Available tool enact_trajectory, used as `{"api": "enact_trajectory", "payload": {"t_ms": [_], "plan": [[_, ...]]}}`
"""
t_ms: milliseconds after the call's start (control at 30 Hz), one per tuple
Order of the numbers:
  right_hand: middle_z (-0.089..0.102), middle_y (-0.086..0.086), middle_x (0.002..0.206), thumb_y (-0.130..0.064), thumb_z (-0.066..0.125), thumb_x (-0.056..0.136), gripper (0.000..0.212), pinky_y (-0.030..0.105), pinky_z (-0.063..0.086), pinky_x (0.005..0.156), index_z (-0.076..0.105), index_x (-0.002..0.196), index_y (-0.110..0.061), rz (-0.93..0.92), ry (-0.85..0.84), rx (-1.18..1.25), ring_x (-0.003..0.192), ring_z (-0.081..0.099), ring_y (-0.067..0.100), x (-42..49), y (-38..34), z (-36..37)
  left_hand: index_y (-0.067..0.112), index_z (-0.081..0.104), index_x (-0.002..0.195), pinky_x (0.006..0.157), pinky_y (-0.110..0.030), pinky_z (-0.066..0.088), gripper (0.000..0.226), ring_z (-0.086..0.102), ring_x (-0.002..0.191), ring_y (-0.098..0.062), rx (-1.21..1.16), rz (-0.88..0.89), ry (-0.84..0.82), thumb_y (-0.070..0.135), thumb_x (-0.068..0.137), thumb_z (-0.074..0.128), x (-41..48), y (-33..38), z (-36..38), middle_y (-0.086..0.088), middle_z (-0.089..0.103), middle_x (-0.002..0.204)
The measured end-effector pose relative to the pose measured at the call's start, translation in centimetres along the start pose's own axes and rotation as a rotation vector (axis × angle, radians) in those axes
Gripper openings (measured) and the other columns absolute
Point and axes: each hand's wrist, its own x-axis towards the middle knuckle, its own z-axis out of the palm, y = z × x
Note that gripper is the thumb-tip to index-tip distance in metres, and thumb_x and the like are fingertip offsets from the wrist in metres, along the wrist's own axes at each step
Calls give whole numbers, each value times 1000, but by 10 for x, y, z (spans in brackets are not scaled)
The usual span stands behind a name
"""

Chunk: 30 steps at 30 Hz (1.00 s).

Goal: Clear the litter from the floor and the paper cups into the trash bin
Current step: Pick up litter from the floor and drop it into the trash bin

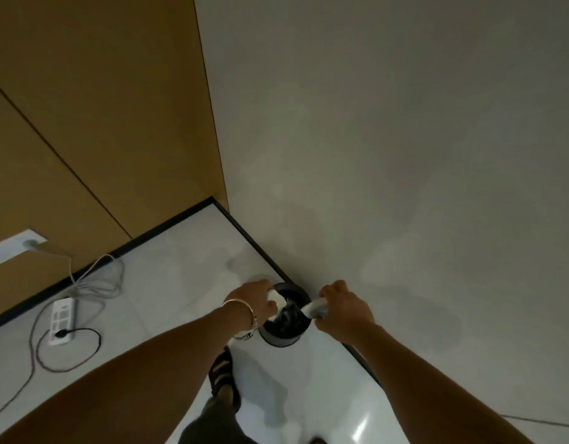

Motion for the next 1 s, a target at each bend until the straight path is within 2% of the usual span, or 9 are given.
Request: {"api": "enact_trajectory", "payload": {"t_ms": [133,300,467,600,700,800,900,1000], "plan": [[42,1,123,-47,69,80,58,33,53,86,47,129,-24,126,-52,82,102,58,22,52,-3,31,20,48,124,78,-30,45,41,58,102,-25,-10,5,-102,36,87,54,77,-30,0,-6,61,118],[44,0,123,-44,71,82,56,27,52,84,46,129,-25,266,-97,145,104,58,18,124,12,102,16,45,129,76,-31,41,47,57,107,-29,14,-15,-226,36,88,55,175,-65,40,-10,59,121],[43,3,123,-39,70,84,53,30,51,82,44,128,-23,344,-136,124,104,54,20,200,40,203,14,47,127,75,-34,43,46,58,103,-30,49,-39,-261,35,87,57,278,-93,116,-11,60,118],[42,6,123,-36,72,81,57,34,51,81,43,128,-20,386,-166,97,105,55,25,245,77,276,15,44,132,84,-39,46,51,56,109,-32,62,-46,-288,36,88,57,337,-108,191,-12,58,123],[40,7,129,-37,74,79,62,34,48,81,42,129,-20,386,-185,138,106,55,27,271,98,320,13,41,136,90,-40,44,55,53,115,-33,38,-60,-292,35,89,57,363,-128,229,-14,55,128],[35,7,138,-35,76,78,72,40,50,92,38,137,-19,367,-198,254,117,52,31,285,102,347,11,31,144,102,-42,41,67,47,124,-32,-41,-66,-340,35,88,59,369,-144,250,-14,46,139],[31,6,143,-34,74,79,77,41,49,96,33,142,-19,352,-171,295,124,46,31,281,94,350,10,31,144,100,-43,43,70,50,121,-31,-150,-63,-359,32,87,63,361,-146,250,-13,47,138],[27,7,147,-34,69,82,75,43,47,98,29,144,-21,355,-193,297,129,41,31,268,87,334,12,30,144,99,-44,43,68,49,121,-32,-120,-63,-365,33,87,60,353,-137,232,-14,44,140]]}}
